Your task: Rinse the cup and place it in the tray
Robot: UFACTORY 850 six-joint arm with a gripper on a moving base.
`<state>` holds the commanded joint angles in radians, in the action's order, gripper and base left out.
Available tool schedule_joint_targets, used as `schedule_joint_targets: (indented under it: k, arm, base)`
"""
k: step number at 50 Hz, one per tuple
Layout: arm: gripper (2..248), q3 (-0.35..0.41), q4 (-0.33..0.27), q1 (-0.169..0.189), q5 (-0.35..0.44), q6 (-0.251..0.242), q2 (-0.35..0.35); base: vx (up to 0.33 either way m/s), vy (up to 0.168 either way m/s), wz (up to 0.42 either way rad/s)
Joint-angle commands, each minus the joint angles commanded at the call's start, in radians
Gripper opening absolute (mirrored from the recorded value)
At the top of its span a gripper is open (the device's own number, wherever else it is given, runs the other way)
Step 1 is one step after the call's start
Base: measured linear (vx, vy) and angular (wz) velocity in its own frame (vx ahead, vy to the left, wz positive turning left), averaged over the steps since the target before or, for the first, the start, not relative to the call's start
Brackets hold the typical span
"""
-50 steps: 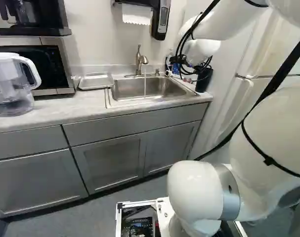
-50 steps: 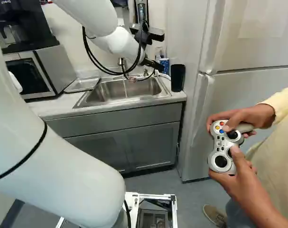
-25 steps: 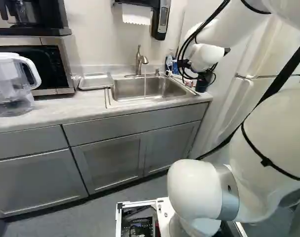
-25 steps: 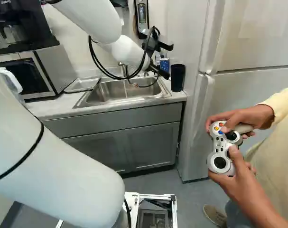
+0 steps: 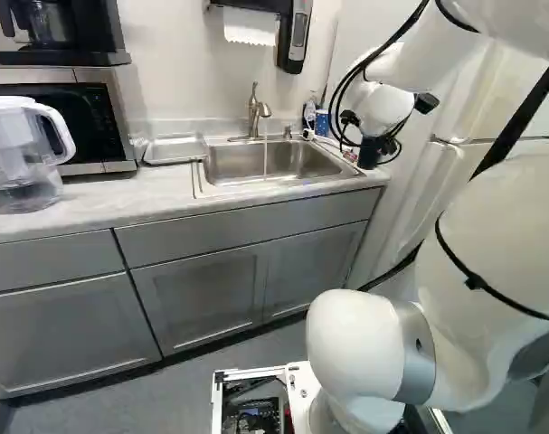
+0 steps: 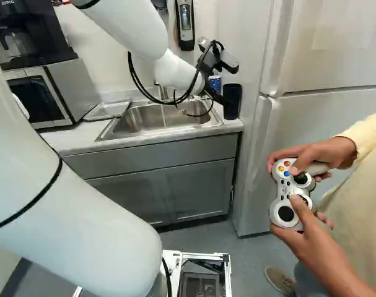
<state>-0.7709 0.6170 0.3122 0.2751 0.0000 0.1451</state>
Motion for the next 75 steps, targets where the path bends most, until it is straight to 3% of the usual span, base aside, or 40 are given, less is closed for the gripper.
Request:
schedule_joint_targets:
  k: [46,61,75]
  arm:
    - [247,-0.135,0.245,0.015,-0.026,0.000,-0.140]
    - [247,-0.135,0.255,0.015,-0.030,-0.001,-0.140]
    - [247,-0.135,0.255,0.015,-0.030,-0.114,-0.140]
  base:
    - [0.000,0.000,0.000]
    - [0.000,0.000,0.000]
    - [0.000,0.000,0.000]
